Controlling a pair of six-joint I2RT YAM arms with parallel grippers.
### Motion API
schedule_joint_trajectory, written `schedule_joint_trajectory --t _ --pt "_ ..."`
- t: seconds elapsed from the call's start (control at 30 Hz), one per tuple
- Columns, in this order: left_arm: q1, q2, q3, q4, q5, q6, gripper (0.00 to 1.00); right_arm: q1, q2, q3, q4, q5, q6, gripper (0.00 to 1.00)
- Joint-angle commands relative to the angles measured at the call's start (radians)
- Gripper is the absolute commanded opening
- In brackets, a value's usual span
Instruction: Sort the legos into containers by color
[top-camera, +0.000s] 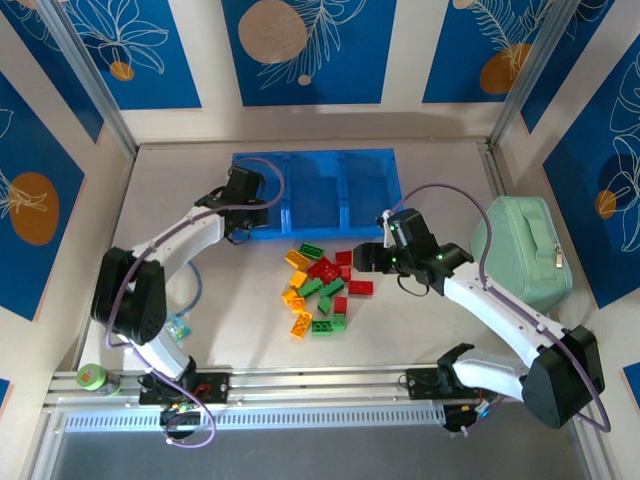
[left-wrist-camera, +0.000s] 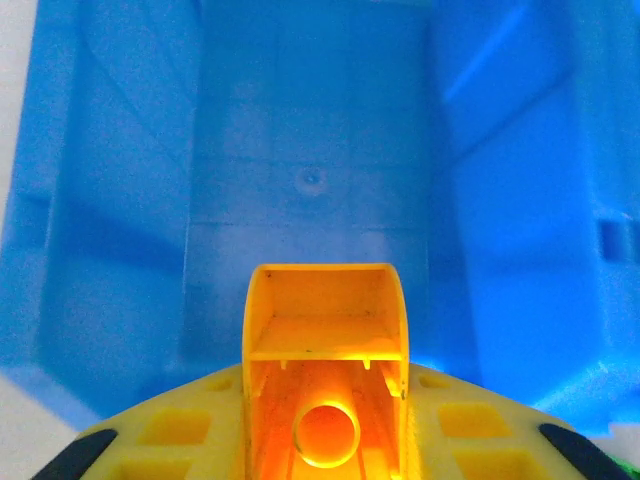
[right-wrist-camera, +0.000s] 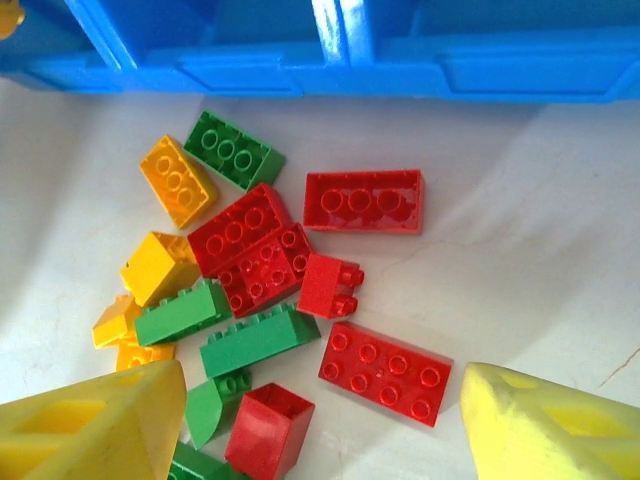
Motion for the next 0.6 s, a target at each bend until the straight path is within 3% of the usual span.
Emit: schedule_joint_trajectory --t 0.0,0.23,0.27,0.33,0.4,0.57 --pt "0.028 0.059 0.062 -0.009 0.036 0.027 0.32 0.032 0.001 0.012 -0.035 0.014 -0.010 0.73" --pt "0.047 0.136 0.143 -0.026 0.040 0.049 0.34 0.097 0.024 0.007 -0.044 0.049 0.003 0.74" --pt "0.048 0.142 0.152 -0.032 0.038 0.050 0.37 0.102 0.025 0.008 -0.045 0.053 0.004 0.74" --pt "0.047 0.143 0.167 -0.047 0.036 0.048 0.60 0.112 0.028 0.014 -0.049 0.055 0.006 0.74" --pt "0.047 0.122 0.156 -0.038 0.046 0.041 0.74 0.119 0.029 0.021 -0.056 0.061 0.006 0.74" --pt "0.025 0.022 0.106 -0.013 0.058 0.040 0.78 0.138 0.033 0.031 -0.077 0.064 0.013 0.74"
